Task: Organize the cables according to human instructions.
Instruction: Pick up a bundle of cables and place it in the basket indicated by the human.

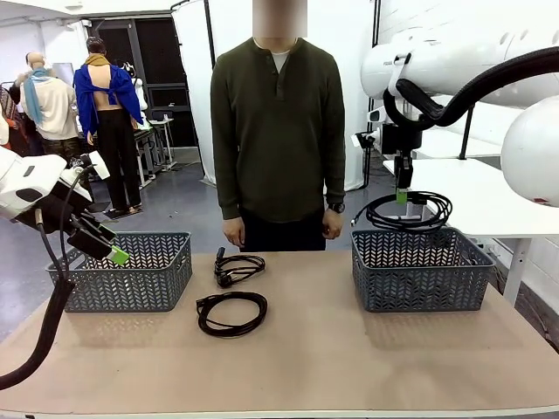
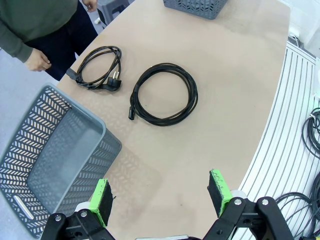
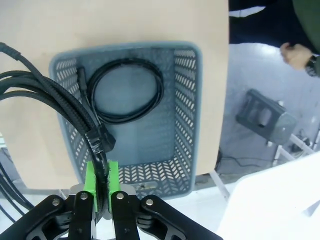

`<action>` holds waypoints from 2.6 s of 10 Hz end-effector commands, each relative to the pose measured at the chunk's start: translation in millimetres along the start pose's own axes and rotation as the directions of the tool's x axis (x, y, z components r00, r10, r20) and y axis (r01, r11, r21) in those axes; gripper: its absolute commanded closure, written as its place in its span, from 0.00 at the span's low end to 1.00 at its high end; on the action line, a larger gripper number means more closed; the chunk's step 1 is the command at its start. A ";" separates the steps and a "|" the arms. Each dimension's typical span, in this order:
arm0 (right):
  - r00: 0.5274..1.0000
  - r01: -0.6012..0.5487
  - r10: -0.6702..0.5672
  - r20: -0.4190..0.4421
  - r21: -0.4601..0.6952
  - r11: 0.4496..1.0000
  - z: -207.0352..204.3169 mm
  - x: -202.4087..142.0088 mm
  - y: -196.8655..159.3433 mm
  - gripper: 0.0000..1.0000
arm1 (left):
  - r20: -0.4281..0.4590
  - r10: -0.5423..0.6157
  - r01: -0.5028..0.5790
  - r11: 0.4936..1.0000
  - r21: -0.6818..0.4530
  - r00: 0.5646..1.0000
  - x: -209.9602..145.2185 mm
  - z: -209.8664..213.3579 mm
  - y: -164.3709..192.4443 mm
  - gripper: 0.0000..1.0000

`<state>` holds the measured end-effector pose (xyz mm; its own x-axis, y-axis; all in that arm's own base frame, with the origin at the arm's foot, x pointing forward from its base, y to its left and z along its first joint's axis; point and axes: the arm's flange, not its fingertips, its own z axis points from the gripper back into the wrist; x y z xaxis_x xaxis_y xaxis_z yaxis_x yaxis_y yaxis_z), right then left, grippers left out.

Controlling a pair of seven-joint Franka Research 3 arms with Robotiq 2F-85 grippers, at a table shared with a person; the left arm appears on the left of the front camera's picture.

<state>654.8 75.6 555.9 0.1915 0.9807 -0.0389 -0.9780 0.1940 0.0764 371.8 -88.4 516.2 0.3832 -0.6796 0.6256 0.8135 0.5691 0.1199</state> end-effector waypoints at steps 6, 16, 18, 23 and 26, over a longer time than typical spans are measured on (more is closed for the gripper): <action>0.997 -0.077 0.077 -0.018 -0.004 0.997 -19.0 -15.3 -45.1 1.00 | 0.011 0.000 0.000 1.000 -0.012 1.000 -1.6 0.0 2.4 0.00; 0.993 -0.113 0.113 -0.016 0.010 0.994 -59.2 -12.7 -62.4 1.00 | 0.011 0.000 0.000 1.000 -0.012 1.000 -1.6 0.0 2.4 0.00; 0.993 -0.117 0.117 -0.030 0.016 0.993 -65.6 -12.7 -76.0 1.00 | 0.011 0.000 0.000 1.000 -0.012 1.000 -1.6 0.0 2.4 0.00; 0.987 -0.158 0.159 -0.035 0.029 0.987 -84.6 -11.7 -96.8 1.00 | 0.011 0.000 0.000 1.000 -0.012 1.000 -1.6 0.0 2.4 0.00; 0.987 -0.156 0.157 -0.030 0.018 0.988 -90.6 -12.4 -99.7 1.00 | 0.011 0.000 0.000 1.000 -0.012 1.000 -1.6 0.0 2.4 0.00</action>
<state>730.0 44.0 452.9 0.0604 0.9975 -0.0369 -0.9927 0.0639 0.1020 371.9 -88.3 516.2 0.3834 -0.6795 0.6255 0.8134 0.5692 0.1197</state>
